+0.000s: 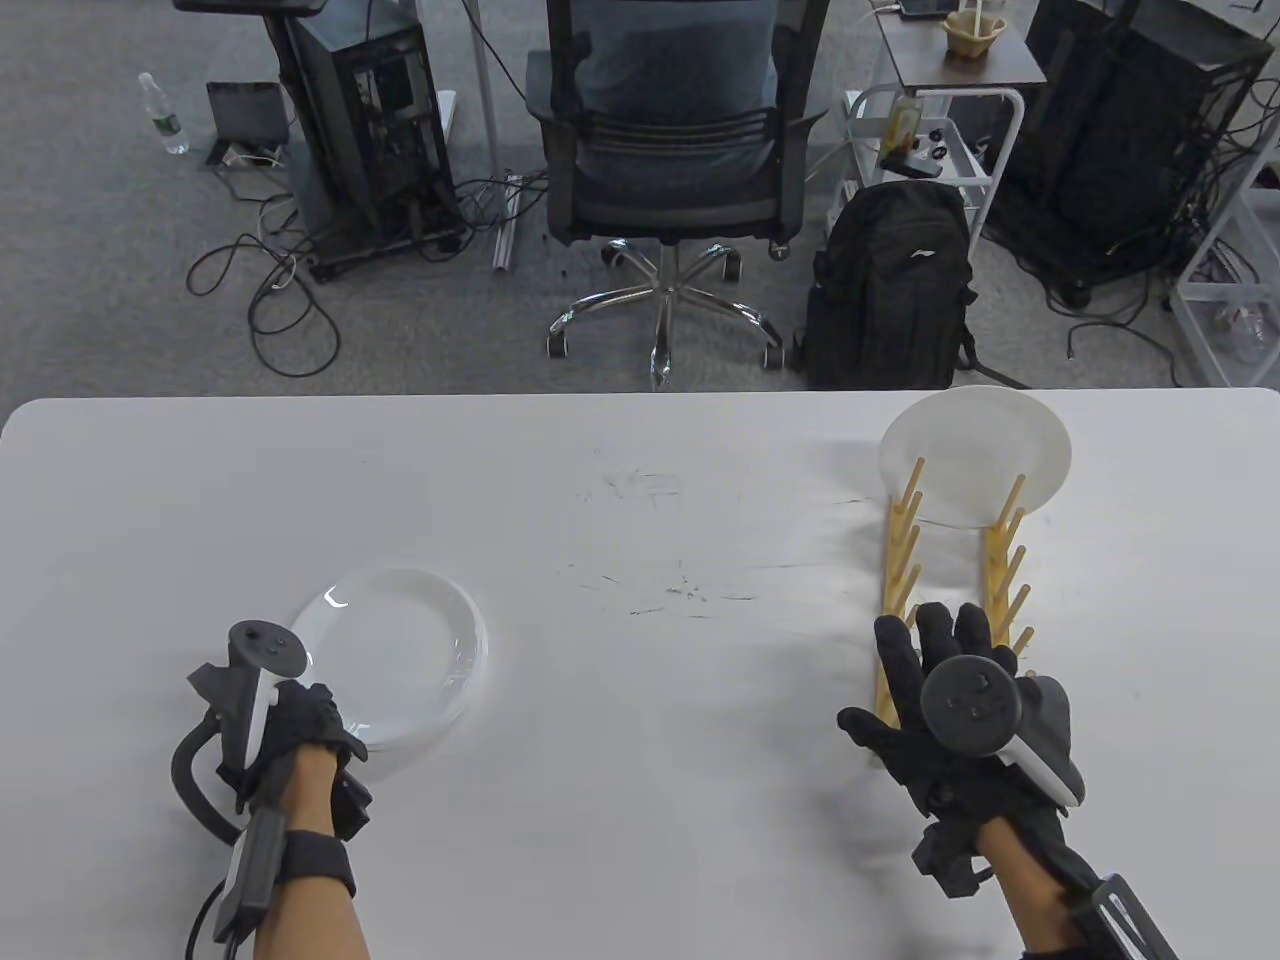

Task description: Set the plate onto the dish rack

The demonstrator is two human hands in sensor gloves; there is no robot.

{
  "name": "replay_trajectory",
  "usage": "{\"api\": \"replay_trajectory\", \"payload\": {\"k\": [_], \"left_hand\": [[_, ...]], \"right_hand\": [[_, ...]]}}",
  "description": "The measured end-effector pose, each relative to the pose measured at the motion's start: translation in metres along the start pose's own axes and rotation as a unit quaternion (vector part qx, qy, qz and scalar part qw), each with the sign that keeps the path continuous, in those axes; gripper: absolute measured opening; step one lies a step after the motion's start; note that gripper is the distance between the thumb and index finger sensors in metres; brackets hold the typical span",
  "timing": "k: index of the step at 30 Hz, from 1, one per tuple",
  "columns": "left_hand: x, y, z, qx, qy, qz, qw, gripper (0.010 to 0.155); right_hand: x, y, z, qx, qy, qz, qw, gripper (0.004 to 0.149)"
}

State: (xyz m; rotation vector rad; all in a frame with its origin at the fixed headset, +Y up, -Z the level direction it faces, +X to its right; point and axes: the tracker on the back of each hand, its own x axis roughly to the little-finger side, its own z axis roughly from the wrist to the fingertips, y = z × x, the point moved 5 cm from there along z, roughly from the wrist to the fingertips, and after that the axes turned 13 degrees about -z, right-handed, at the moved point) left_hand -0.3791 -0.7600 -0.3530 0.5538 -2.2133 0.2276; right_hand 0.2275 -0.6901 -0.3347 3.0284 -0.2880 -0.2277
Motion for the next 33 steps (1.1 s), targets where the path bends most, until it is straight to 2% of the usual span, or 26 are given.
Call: {"api": "replay_trajectory", "payload": {"k": [4,6,7,8,9,12,14,19,21,22,23,24,25,28,29,33], "left_hand": [[-0.011,0.031,-0.013,-0.04,-0.023,-0.037,0.998,0.05],[-0.013,0.05,-0.023,-0.048,-0.046,-0.099,0.993,0.049],[-0.014,0.059,-0.031,-0.042,-0.064,-0.166,0.983,0.05],[-0.017,0.063,-0.037,-0.019,-0.085,-0.218,0.972,0.053],[-0.02,0.063,-0.042,0.006,-0.092,-0.233,0.968,0.057],[-0.027,0.066,-0.065,0.008,-0.128,-0.266,0.955,0.06],[-0.036,0.059,-0.081,0.041,-0.159,-0.32,0.933,0.061],[-0.059,0.016,-0.109,0.152,-0.226,-0.433,0.859,0.059],[-0.07,-0.012,-0.115,0.212,-0.245,-0.482,0.814,0.059],[-0.079,-0.03,-0.12,0.287,-0.239,-0.516,0.771,0.059],[-0.088,-0.044,-0.128,0.366,-0.237,-0.541,0.719,0.061],[-0.094,-0.051,-0.134,0.407,-0.24,-0.544,0.693,0.062],[-0.101,-0.06,-0.143,0.443,-0.252,-0.528,0.679,0.061],[-0.116,-0.075,-0.165,0.487,-0.28,-0.51,0.651,0.061],[-0.122,-0.081,-0.176,0.511,-0.28,-0.512,0.631,0.062],[-0.139,-0.099,-0.202,0.57,-0.287,-0.503,0.583,0.063]], "right_hand": [[0.0,0.001,0.0,-0.007,-0.002,0.01,1.0,0.089],[-0.001,0.002,0.0,-0.01,-0.003,0.011,1.0,0.089],[-0.001,0.003,0.0,-0.012,-0.003,0.01,1.0,0.089],[-0.001,0.005,0.001,-0.016,-0.003,0.011,1.0,0.089],[-0.001,0.006,0.002,-0.022,-0.003,0.01,1.0,0.09],[-0.001,0.011,0.003,-0.034,-0.003,0.008,0.999,0.09],[-0.002,0.013,0.003,-0.038,-0.005,0.008,0.999,0.09],[-0.007,0.013,0.003,-0.037,-0.031,0.03,0.998,0.091],[-0.012,0.009,0.001,-0.023,-0.049,0.044,0.998,0.091],[-0.014,0.006,0.0,-0.015,-0.056,0.051,0.997,0.09],[-0.017,0.003,-0.001,-0.013,-0.061,0.061,0.996,0.09],[-0.02,0.001,-0.003,-0.009,-0.07,0.073,0.995,0.089],[-0.027,-0.006,-0.006,0.012,-0.089,0.101,0.991,0.088],[-0.044,-0.017,-0.013,0.019,-0.13,0.189,0.973,0.088],[-0.051,-0.02,-0.014,0.012,-0.134,0.236,0.962,0.089],[-0.071,-0.019,-0.012,-0.051,-0.157,0.343,0.925,0.089]]}}
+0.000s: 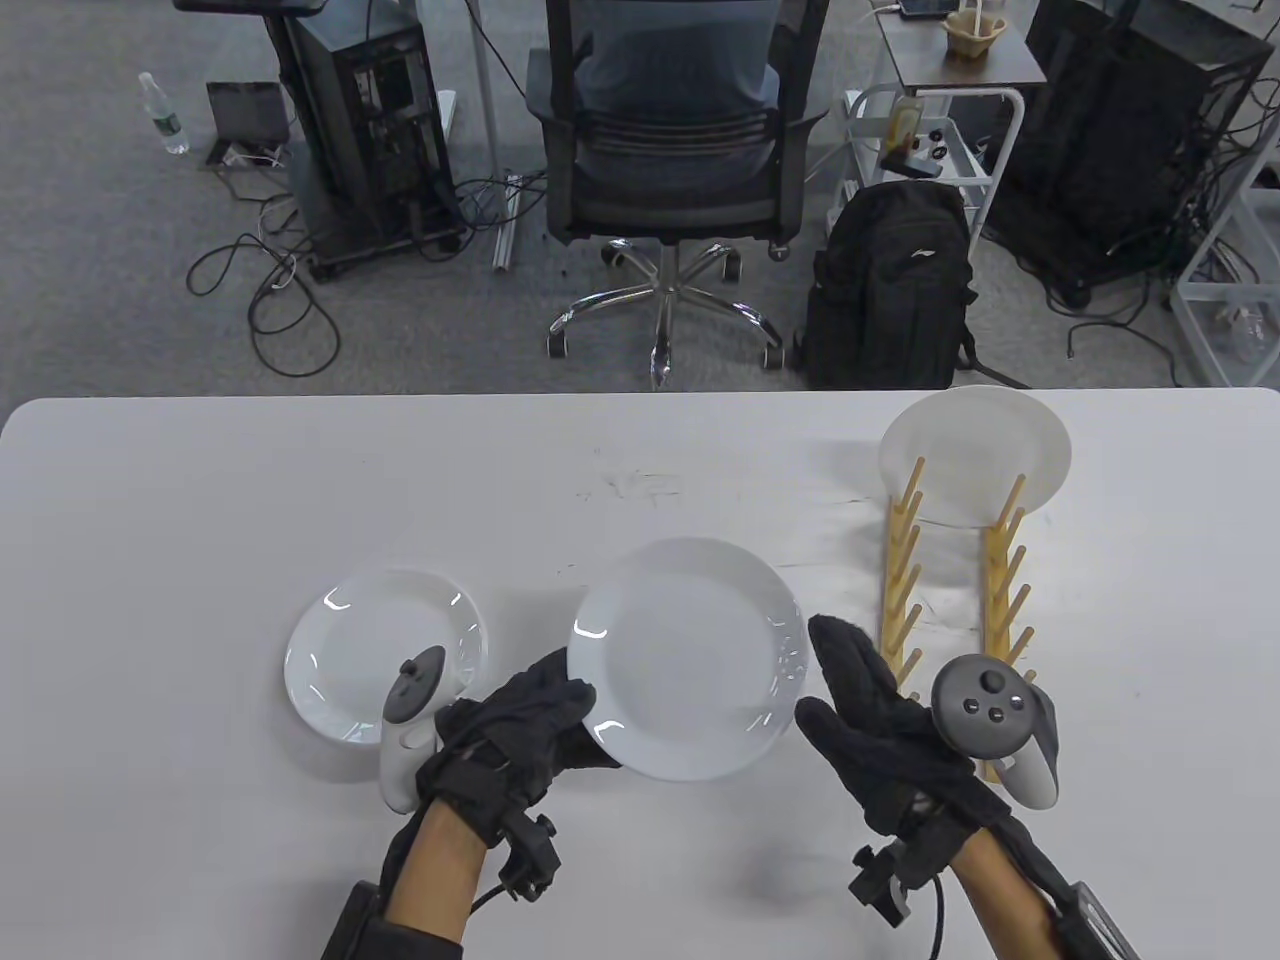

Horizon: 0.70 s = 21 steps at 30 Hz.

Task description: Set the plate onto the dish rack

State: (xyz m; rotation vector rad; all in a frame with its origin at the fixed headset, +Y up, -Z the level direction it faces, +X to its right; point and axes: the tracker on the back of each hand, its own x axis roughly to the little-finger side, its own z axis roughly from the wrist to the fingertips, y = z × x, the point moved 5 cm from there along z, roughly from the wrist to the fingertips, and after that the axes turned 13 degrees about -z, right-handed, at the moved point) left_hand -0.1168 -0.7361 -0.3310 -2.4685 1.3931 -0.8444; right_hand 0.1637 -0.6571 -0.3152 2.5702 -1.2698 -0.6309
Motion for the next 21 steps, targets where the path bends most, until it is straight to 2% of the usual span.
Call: {"api": "replay_trajectory", "payload": {"k": [3,5,6,8,10,12,13,14,15,16,17,18,19,20,21], "left_hand": [[0.007,-0.007,0.004,0.019,0.01,0.002,1.0,0.064],[0.004,-0.009,0.004,0.015,0.019,0.05,0.998,0.065],[0.002,-0.011,0.002,0.004,0.027,0.093,0.995,0.067],[-0.006,-0.01,-0.005,-0.022,0.032,0.163,0.986,0.07],[-0.021,-0.004,-0.012,-0.089,0.005,0.263,0.961,0.07],[-0.04,0.003,-0.02,-0.153,-0.036,0.399,0.903,0.067],[-0.049,0.007,-0.025,-0.191,-0.037,0.497,0.846,0.065],[-0.056,0.01,-0.029,-0.219,-0.032,0.565,0.795,0.064],[-0.059,0.011,-0.03,-0.225,-0.032,0.594,0.772,0.064],[-0.063,0.014,-0.032,-0.232,-0.036,0.631,0.739,0.064],[-0.067,0.017,-0.034,-0.24,-0.039,0.656,0.714,0.065],[-0.07,0.019,-0.035,-0.25,-0.038,0.67,0.698,0.066],[-0.073,0.023,-0.036,-0.26,-0.034,0.685,0.679,0.068],[-0.075,0.027,-0.038,-0.264,-0.034,0.687,0.676,0.069],[-0.075,0.03,-0.04,-0.266,-0.033,0.682,0.68,0.07]], "right_hand": [[0.011,-0.001,0.002,0.026,0.071,0.1,0.992,0.073],[0.026,0.003,0.004,-0.004,0.107,0.166,0.98,0.066],[0.037,0.005,0.005,-0.013,0.12,0.235,0.964,0.063],[0.053,0.008,0.004,-0.015,0.169,0.318,0.933,0.063],[0.067,0.004,0.002,-0.017,0.189,0.367,0.91,0.062],[0.078,-0.013,0.0,0.006,0.203,0.418,0.885,0.06],[0.083,-0.029,0.0,0.026,0.201,0.45,0.87,0.059],[0.086,-0.051,-0.001,0.06,0.204,0.454,0.865,0.057],[0.087,-0.064,-0.001,0.081,0.205,0.447,0.867,0.056],[0.088,-0.089,-0.001,0.114,0.208,0.427,0.872,0.055],[0.087,-0.121,-0.001,0.158,0.213,0.391,0.881,0.053],[0.086,-0.139,-0.001,0.182,0.218,0.364,0.887,0.052],[0.084,-0.17,-0.002,0.228,0.226,0.304,0.897,0.05],[0.08,-0.199,-0.003,0.275,0.237,0.236,0.901,0.048],[0.076,-0.219,-0.004,0.307,0.241,0.182,0.903,0.046]]}}
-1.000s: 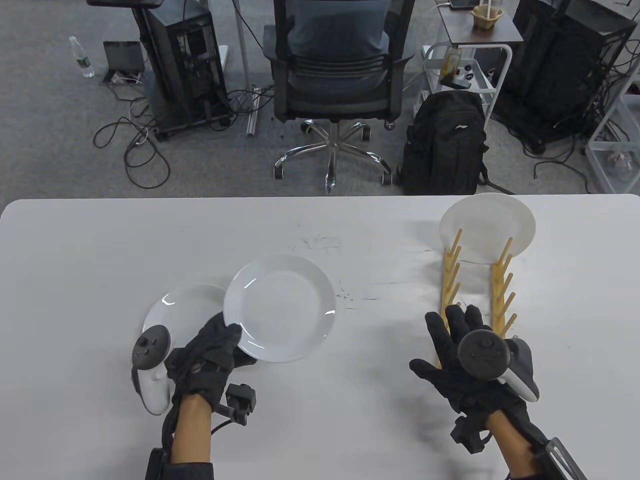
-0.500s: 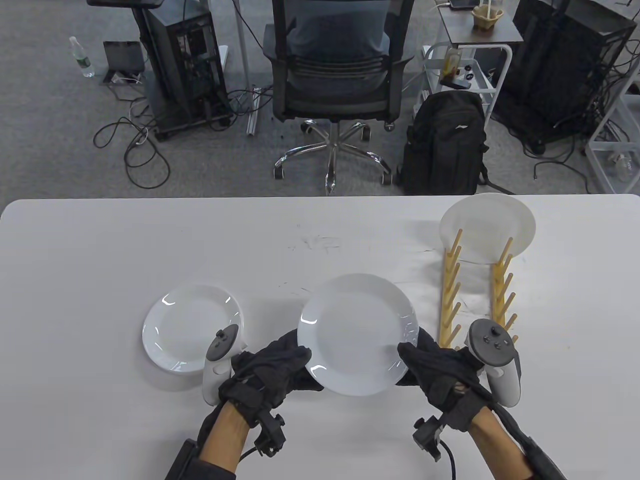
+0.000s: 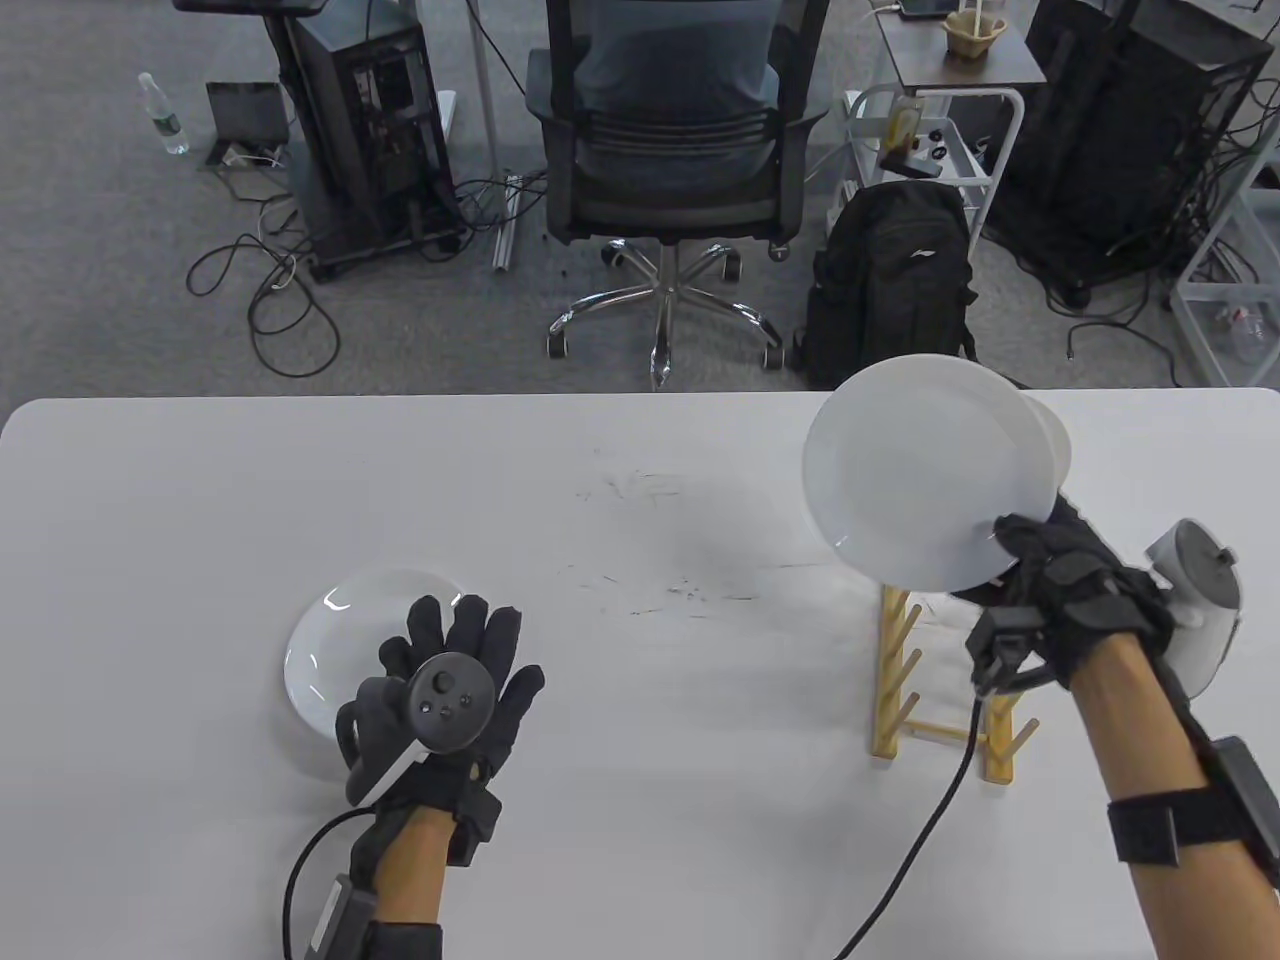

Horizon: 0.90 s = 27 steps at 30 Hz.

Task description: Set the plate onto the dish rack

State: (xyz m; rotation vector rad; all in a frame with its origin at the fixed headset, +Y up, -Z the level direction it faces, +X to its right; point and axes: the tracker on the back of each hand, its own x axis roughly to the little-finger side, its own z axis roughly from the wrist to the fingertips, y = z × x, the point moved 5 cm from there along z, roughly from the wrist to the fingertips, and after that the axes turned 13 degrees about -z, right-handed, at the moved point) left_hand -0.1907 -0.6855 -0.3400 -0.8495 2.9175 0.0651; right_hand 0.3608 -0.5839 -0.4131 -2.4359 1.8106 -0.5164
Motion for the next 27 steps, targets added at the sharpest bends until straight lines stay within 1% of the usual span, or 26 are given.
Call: {"api": "replay_trajectory", "payload": {"k": [1,2,3,4,5,6,7,8,9,12,13,17,20,23,27], "left_hand": [[0.003,0.0,-0.001,0.003,0.002,-0.011,1.0,0.071],[0.005,0.0,-0.001,0.003,0.003,-0.02,1.0,0.071],[0.006,0.001,-0.002,0.002,0.006,-0.021,1.0,0.071],[0.007,0.002,-0.002,0.003,0.01,-0.019,1.0,0.071],[0.009,0.004,-0.002,0.002,0.016,-0.018,1.0,0.071],[0.012,0.006,-0.002,0.001,0.024,-0.022,0.999,0.071],[0.013,0.007,-0.003,0.002,0.028,-0.027,0.999,0.072],[0.016,0.007,-0.003,0.002,0.034,-0.032,0.999,0.072],[0.019,0.007,-0.004,0.005,0.04,-0.034,0.999,0.072],[0.024,0.005,-0.004,0.012,0.051,-0.037,0.998,0.073],[0.025,0.005,-0.004,0.015,0.054,-0.04,0.998,0.073],[0.025,0.004,-0.003,0.023,0.06,-0.034,0.997,0.072],[0.025,0.002,-0.002,0.027,0.062,-0.035,0.997,0.073],[0.026,0.0,-0.002,0.031,0.066,-0.031,0.997,0.073],[0.026,-0.001,-0.002,0.036,0.071,-0.035,0.996,0.073]], "right_hand": [[-0.014,-0.012,0.007,0.035,-0.03,-0.048,0.998,0.046],[-0.024,-0.019,0.011,0.058,-0.047,-0.091,0.993,0.045],[-0.03,-0.023,0.014,0.094,-0.043,-0.136,0.985,0.044],[-0.033,-0.023,0.015,0.11,-0.044,-0.15,0.982,0.044],[-0.038,-0.022,0.018,0.142,-0.058,-0.179,0.972,0.044],[-0.044,-0.018,0.023,0.148,-0.078,-0.222,0.961,0.044],[-0.048,-0.014,0.026,0.141,-0.091,-0.264,0.95,0.044],[-0.052,-0.009,0.029,0.15,-0.104,-0.318,0.93,0.044],[-0.056,-0.005,0.032,0.173,-0.114,-0.347,0.914,0.044],[-0.057,0.005,0.043,0.188,-0.122,-0.405,0.887,0.044],[-0.055,0.007,0.05,0.187,-0.118,-0.413,0.884,0.044],[-0.044,0.016,0.069,0.173,-0.087,-0.425,0.884,0.044],[-0.033,0.028,0.084,0.157,-0.066,-0.451,0.876,0.044],[-0.023,0.039,0.097,0.146,-0.044,-0.481,0.864,0.044],[-0.01,0.049,0.11,0.119,-0.026,-0.494,0.861,0.045]]}}
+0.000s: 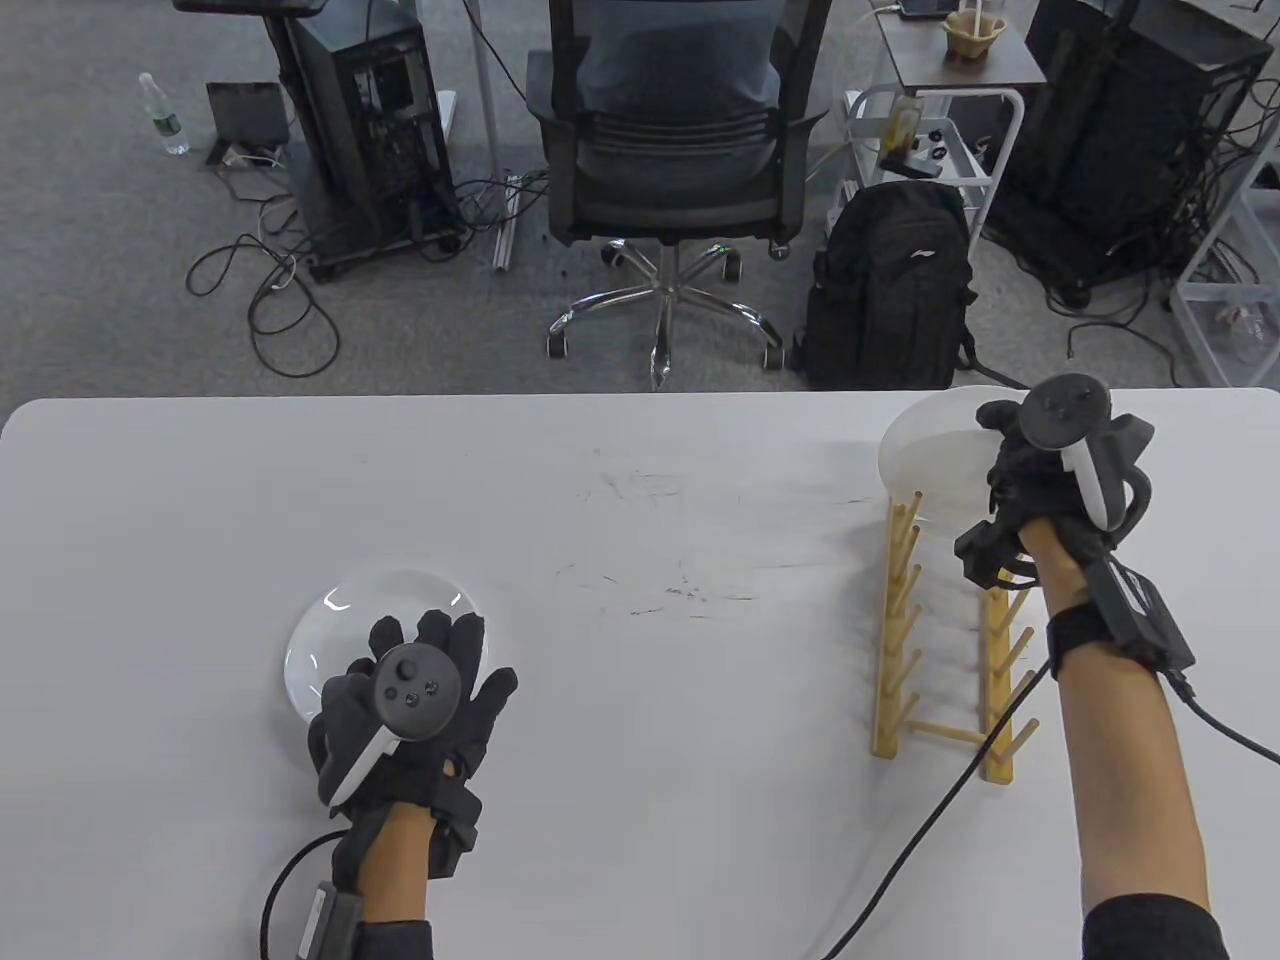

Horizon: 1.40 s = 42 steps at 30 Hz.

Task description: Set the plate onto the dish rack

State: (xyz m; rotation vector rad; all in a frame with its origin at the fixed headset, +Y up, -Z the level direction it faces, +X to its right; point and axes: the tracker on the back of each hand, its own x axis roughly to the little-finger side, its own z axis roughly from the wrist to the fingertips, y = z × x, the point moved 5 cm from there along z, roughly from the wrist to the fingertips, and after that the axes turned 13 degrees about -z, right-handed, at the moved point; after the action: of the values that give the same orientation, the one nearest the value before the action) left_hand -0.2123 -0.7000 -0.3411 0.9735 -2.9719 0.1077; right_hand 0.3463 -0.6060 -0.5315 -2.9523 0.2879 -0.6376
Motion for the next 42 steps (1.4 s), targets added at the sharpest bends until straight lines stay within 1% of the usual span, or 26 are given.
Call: {"api": "replay_trajectory", "payload": {"k": [4,8,9,12,15,17,20,23,24,25,26,27,28,32,35,38,42], "left_hand": [[0.0,-0.001,0.0,0.004,0.003,0.001,1.0,0.073],[0.001,-0.002,0.001,0.008,0.008,-0.001,1.0,0.073],[0.001,-0.002,0.001,0.008,0.009,-0.003,1.0,0.073],[0.001,-0.002,0.001,0.008,0.011,-0.003,1.0,0.073],[0.002,-0.003,0.001,0.008,0.013,-0.005,1.0,0.073],[0.002,-0.003,0.001,0.011,0.013,-0.01,1.0,0.073],[0.002,-0.004,0.002,0.012,0.012,-0.014,1.0,0.073],[-0.001,-0.003,0.001,0.013,0.007,-0.024,1.0,0.073],[-0.001,-0.003,0.001,0.013,0.006,-0.025,1.0,0.073],[-0.002,-0.003,0.001,0.014,0.006,-0.027,1.0,0.072],[-0.002,-0.003,0.001,0.015,0.006,-0.028,0.999,0.072],[-0.002,-0.003,0.001,0.015,0.006,-0.03,0.999,0.072],[-0.002,-0.002,0.001,0.014,0.006,-0.033,0.999,0.072],[0.0,-0.004,0.001,0.017,0.005,-0.04,0.999,0.071],[0.0,-0.006,-0.001,0.022,0.003,-0.053,0.998,0.07],[-0.002,-0.008,-0.002,0.029,0.003,-0.062,0.998,0.07],[-0.004,-0.011,-0.003,0.03,0.002,-0.05,0.998,0.07]], "right_hand": [[-0.003,0.012,0.007,-0.029,0.003,-0.005,1.0,0.044],[-0.003,0.019,0.013,-0.046,0.009,-0.001,0.999,0.044],[-0.004,0.022,0.014,-0.051,0.01,-0.014,0.999,0.044],[-0.007,0.023,0.016,-0.058,0.009,-0.02,0.998,0.045],[-0.01,0.017,0.017,-0.065,0.01,-0.018,0.998,0.048],[-0.013,0.01,0.016,-0.066,0.008,-0.025,0.997,0.05],[-0.015,-0.005,0.007,-0.059,0.0,-0.026,0.998,0.053],[-0.018,-0.022,-0.013,-0.041,-0.025,-0.048,0.998,0.057],[-0.02,-0.025,-0.02,-0.038,-0.037,-0.052,0.997,0.062],[-0.022,-0.032,-0.032,-0.03,-0.055,-0.057,0.996,0.067],[-0.024,-0.039,-0.046,-0.019,-0.07,-0.056,0.996,0.068],[-0.024,-0.042,-0.055,-0.016,-0.08,-0.054,0.995,0.069],[-0.024,-0.047,-0.07,-0.014,-0.092,-0.046,0.995,0.07],[-0.019,-0.055,-0.115,-0.008,-0.118,0.004,0.993,0.073],[-0.016,-0.052,-0.144,0.01,-0.141,0.048,0.989,0.08],[-0.012,-0.044,-0.168,0.031,-0.151,0.063,0.986,0.081],[-0.011,-0.022,-0.194,0.026,-0.178,0.074,0.981,0.084]]}}
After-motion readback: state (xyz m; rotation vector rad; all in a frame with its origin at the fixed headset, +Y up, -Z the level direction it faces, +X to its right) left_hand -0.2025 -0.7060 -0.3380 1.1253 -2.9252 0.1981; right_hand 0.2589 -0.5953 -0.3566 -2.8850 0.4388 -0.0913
